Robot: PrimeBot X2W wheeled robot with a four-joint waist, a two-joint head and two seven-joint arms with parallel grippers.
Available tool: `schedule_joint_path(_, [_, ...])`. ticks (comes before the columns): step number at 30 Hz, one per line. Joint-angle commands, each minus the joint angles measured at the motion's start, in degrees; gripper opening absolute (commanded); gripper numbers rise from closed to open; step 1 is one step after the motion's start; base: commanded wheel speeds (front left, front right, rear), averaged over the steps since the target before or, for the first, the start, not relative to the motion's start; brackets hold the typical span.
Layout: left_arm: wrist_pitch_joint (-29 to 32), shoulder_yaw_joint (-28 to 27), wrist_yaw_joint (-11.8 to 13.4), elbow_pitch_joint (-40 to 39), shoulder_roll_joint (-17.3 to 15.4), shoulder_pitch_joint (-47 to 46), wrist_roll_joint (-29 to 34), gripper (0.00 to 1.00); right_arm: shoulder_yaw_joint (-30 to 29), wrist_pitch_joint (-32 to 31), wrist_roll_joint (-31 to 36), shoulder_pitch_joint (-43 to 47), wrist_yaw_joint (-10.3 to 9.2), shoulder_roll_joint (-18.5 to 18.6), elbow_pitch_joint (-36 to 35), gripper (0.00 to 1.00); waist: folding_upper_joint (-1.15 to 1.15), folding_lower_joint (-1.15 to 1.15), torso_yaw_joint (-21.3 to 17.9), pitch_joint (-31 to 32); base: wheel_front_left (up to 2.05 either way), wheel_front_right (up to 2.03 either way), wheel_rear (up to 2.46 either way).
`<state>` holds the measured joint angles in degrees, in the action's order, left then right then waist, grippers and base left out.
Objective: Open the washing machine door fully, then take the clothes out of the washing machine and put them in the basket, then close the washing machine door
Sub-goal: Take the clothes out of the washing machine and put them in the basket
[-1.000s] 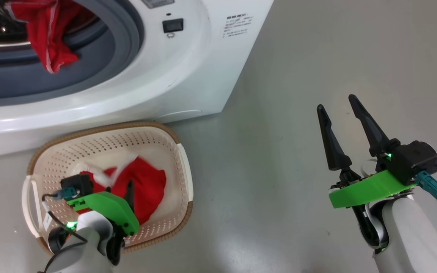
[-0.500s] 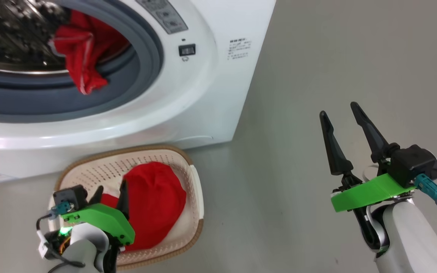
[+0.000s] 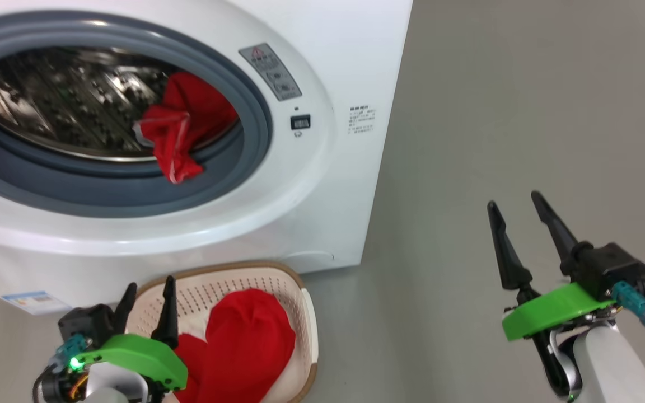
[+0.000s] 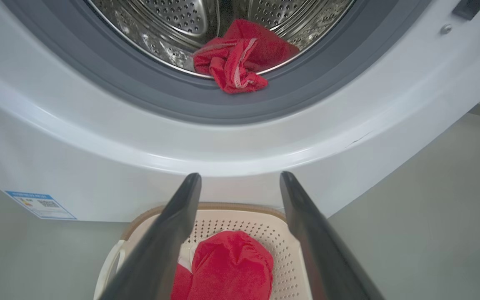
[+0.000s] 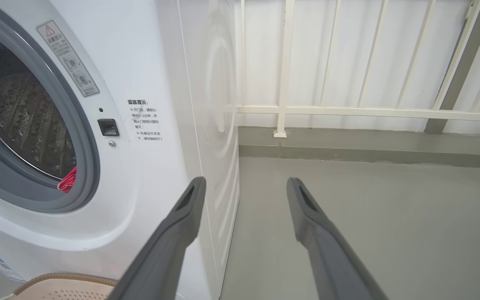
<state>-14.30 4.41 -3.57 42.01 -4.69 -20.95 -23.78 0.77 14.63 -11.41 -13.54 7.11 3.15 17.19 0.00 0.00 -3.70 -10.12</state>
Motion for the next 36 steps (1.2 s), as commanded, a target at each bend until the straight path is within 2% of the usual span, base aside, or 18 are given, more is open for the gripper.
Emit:
schedule_joint_path(1, [-0.69, -2.69, -0.15, -3.05, -1.65, 1.33, 1.31, 1.0, 1.16, 0.37, 0.35, 0.8, 0.37, -0.09, -0.61, 1.0, 0.0, 0.0, 0.66, 3.72, 0.0, 0.0, 0.0])
schedule_joint_path(9, [-0.7, -5.51, -0.81, -11.68, -1.43, 8.28, 4.79, 1.0, 0.62, 0.37, -0.21, 3.44, 0.37, -0.1, 0.76, 1.0, 0.0, 0.0, 1.05, 9.3, 0.0, 0.0, 0.0])
schedule_joint_path(21, [-0.7, -8.4, -1.39, -22.25, -2.28, 15.02, 6.95, 1.0, -0.41, 0.37, 0.04, 6.48, 0.37, -0.16, -1.55, 1.0, 0.0, 0.0, 1.17, 12.54, 0.0, 0.0, 0.0])
schedule_joint_path(36, [-0.7, -9.1, -1.11, -27.62, -2.3, 20.15, 6.74, 1.0, -1.2, 0.37, -0.08, 10.4, 0.37, -0.21, -3.41, 1.0, 0.0, 0.0, 1.07, 14.21, 0.0, 0.0, 0.0])
